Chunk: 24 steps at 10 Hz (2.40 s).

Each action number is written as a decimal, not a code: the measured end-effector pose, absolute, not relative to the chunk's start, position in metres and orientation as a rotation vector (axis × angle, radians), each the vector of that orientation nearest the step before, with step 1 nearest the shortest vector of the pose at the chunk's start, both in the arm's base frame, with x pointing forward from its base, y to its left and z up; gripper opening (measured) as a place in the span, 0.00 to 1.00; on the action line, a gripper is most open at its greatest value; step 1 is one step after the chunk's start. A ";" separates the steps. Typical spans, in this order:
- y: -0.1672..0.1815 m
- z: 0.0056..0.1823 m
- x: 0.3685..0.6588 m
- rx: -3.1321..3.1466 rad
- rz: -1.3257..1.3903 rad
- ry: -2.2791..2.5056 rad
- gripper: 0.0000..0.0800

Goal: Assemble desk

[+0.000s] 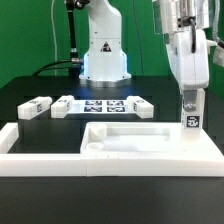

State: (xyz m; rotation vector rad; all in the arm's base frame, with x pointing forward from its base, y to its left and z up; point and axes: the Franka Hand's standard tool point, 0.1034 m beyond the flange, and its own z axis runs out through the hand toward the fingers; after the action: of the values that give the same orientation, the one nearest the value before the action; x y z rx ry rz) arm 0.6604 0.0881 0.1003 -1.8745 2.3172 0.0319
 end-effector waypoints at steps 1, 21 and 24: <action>0.088 0.100 0.660 -1.816 0.038 2.364 0.36; 0.100 0.148 0.654 -1.904 0.032 2.267 0.81; 0.118 0.173 0.651 -2.020 0.022 2.129 0.81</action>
Offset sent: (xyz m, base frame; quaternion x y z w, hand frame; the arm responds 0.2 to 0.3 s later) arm 0.0000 0.0000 0.0000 0.0000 0.0000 0.0650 0.9979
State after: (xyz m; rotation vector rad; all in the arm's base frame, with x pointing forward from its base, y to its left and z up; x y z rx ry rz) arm 0.6506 0.1180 0.1729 -2.0195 2.1289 0.0217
